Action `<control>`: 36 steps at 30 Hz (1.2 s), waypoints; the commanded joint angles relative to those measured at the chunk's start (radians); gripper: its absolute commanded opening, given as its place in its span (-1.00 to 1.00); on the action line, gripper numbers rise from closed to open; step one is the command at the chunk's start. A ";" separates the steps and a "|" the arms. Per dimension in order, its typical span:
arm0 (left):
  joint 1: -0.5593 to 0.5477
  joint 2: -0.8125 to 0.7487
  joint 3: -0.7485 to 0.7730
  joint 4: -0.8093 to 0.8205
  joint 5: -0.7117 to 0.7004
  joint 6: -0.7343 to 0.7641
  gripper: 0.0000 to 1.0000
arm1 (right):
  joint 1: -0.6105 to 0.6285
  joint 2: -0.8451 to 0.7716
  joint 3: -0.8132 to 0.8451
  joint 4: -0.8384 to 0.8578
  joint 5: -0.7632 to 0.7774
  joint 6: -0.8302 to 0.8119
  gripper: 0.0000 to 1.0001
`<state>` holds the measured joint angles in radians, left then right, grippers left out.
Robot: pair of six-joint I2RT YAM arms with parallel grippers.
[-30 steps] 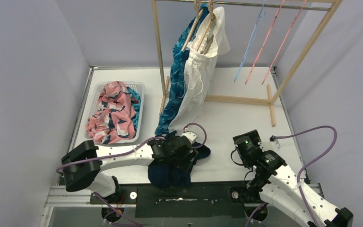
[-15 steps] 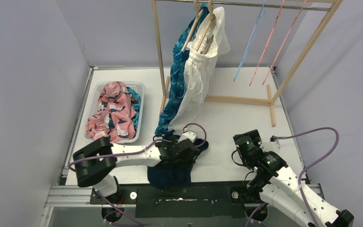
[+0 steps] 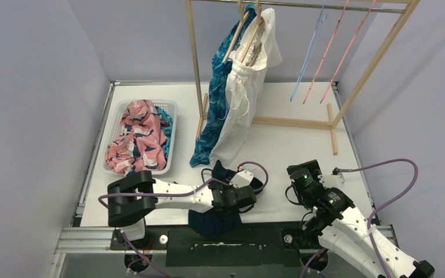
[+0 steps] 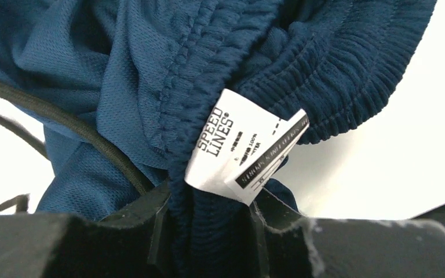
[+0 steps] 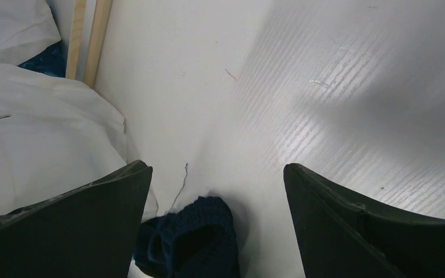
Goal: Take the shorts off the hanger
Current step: Pick up the shorts at the center of the board, then place the shorts in the basket.
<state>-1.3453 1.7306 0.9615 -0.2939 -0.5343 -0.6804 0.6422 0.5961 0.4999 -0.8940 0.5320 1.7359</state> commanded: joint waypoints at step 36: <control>1.111 -0.341 0.791 -0.385 -0.192 0.729 -1.00 | 0.002 -0.067 -0.041 -0.002 0.149 0.026 0.76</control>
<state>-0.2890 1.3701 1.8133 -0.7368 -0.8513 -0.0101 0.6422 0.5224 0.4503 -0.9203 0.6136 1.7638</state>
